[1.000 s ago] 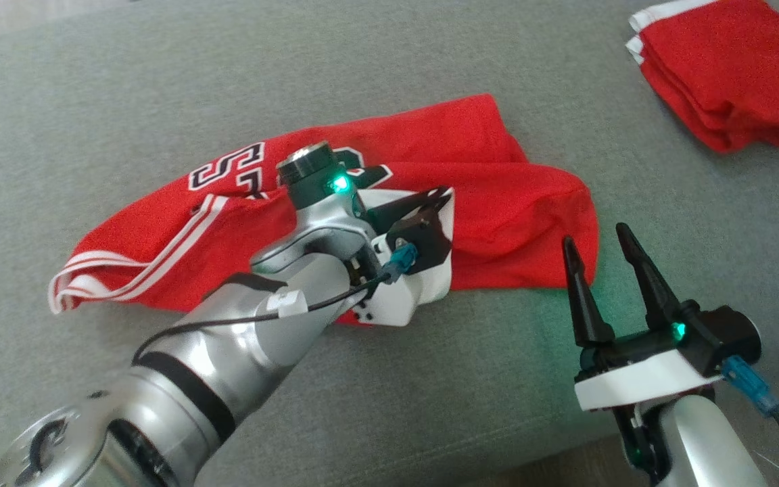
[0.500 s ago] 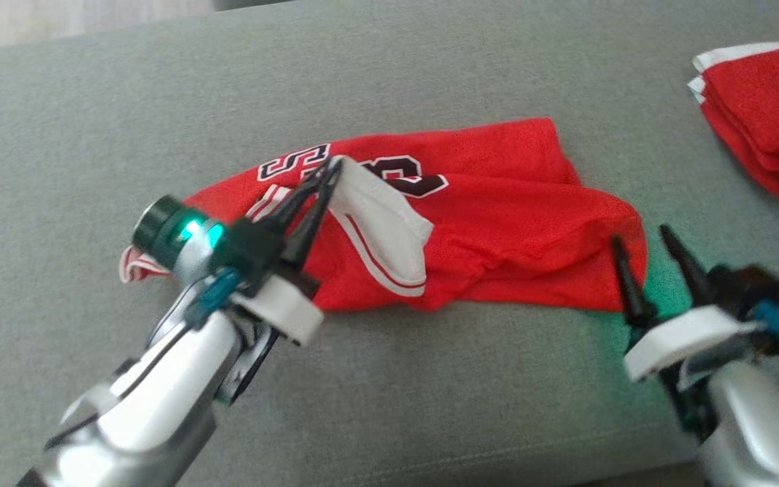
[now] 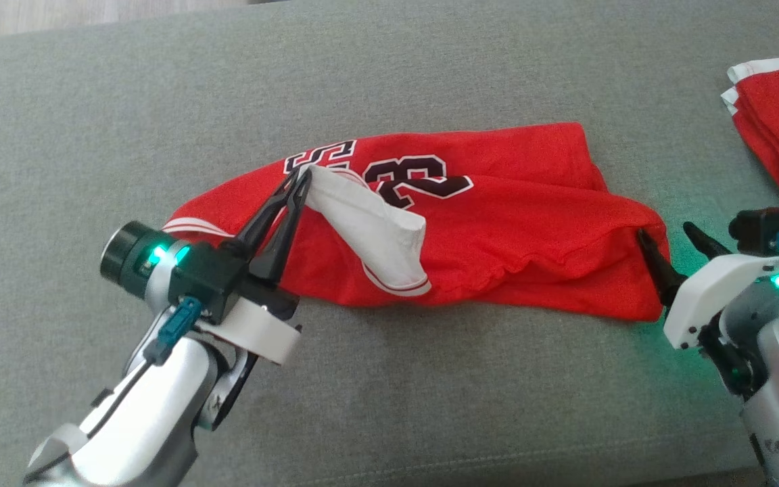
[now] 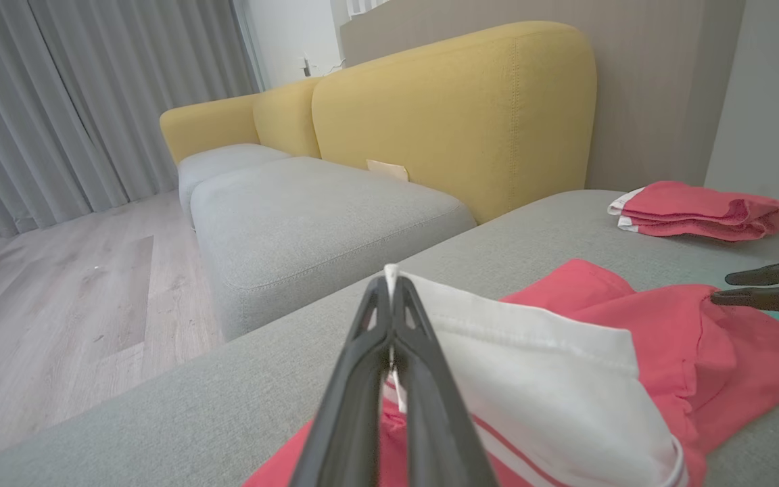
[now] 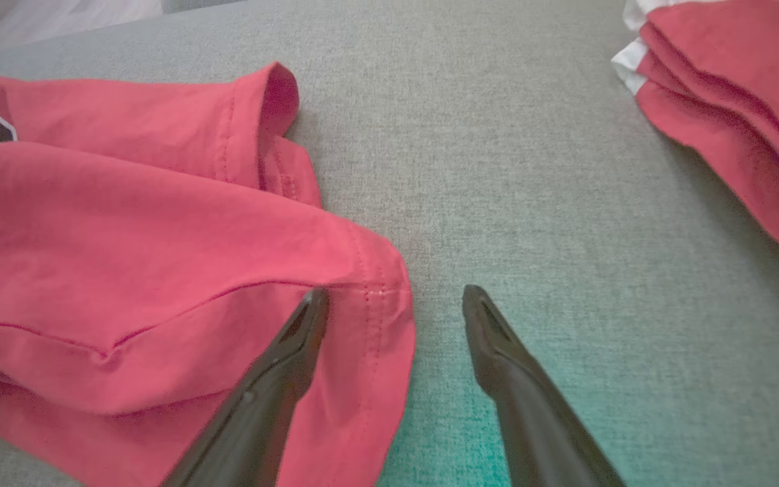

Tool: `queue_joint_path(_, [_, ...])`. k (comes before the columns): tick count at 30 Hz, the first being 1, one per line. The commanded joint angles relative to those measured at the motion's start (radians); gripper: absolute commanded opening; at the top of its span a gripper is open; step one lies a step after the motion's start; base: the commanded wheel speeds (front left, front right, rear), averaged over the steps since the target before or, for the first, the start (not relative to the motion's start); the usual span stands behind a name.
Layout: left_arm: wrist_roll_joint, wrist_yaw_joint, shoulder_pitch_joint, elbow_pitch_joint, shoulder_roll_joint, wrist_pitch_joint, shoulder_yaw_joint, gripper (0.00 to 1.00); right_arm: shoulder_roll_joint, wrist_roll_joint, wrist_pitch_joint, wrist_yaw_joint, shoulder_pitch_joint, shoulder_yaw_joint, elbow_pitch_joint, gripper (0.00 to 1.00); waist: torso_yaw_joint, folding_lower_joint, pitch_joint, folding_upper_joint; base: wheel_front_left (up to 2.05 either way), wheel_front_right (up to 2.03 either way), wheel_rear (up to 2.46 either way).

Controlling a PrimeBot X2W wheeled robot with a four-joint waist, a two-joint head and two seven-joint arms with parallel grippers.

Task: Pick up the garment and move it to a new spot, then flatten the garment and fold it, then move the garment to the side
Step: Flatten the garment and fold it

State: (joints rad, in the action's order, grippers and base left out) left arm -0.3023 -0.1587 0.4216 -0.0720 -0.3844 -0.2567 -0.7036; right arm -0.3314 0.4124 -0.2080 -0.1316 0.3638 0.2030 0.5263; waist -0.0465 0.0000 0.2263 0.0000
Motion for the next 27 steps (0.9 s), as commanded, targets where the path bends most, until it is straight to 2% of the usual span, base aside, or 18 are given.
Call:
queue_joint_path(1, [0.008,-0.008,0.016,0.033,-0.031,-0.005,0.049,0.00,-0.024,0.004,-0.002,0.001,0.020,0.021,-0.020,1.00,0.003,0.0000,0.002,0.0000,0.00,0.00,0.00])
queue_joint_path(7, [0.015,-0.007,-0.002,0.035,-0.038,-0.005,0.057,0.00,-0.011,-0.013,0.012,0.001,0.041,0.046,0.031,1.00,0.010,0.0000,0.004,0.0000,0.00,0.00,0.00])
queue_joint_path(8, [0.015,-0.006,-0.004,0.034,-0.038,-0.005,0.057,0.00,-0.009,-0.015,0.016,0.001,0.045,0.049,0.039,0.93,0.011,0.0000,0.004,0.0000,0.00,0.00,0.00])
queue_joint_path(10, [0.017,-0.005,-0.008,0.032,-0.039,-0.005,0.057,0.00,-0.006,-0.015,0.024,0.001,0.054,0.059,0.053,0.69,0.012,0.0000,0.003,0.0000,0.00,0.00,0.00])
queue_joint_path(11, [0.018,-0.004,-0.009,0.031,-0.039,-0.005,0.057,0.00,-0.006,-0.015,0.028,0.001,0.057,0.064,0.060,0.38,0.013,0.0000,0.002,0.0000,0.00,0.00,0.00])
queue_joint_path(13, [0.018,-0.004,-0.012,0.029,-0.039,-0.005,0.057,0.00,-0.008,-0.011,0.037,0.001,0.064,0.077,0.067,0.00,0.015,0.0000,-0.001,0.0000,0.00,0.00,0.00])
queue_joint_path(21, [0.007,-0.008,-0.028,0.034,-0.046,-0.005,0.092,0.00,-0.029,-0.005,0.093,0.001,0.078,0.090,0.063,0.00,0.011,0.0000,-0.042,0.0000,0.00,0.00,0.00])
queue_joint_path(27, [-0.080,0.008,-0.048,0.108,-0.059,-0.005,0.205,0.00,-0.067,0.025,0.131,0.001,0.066,0.068,-0.021,0.00,-0.003,0.0000,-0.126,0.0000,0.00,0.00,0.00])
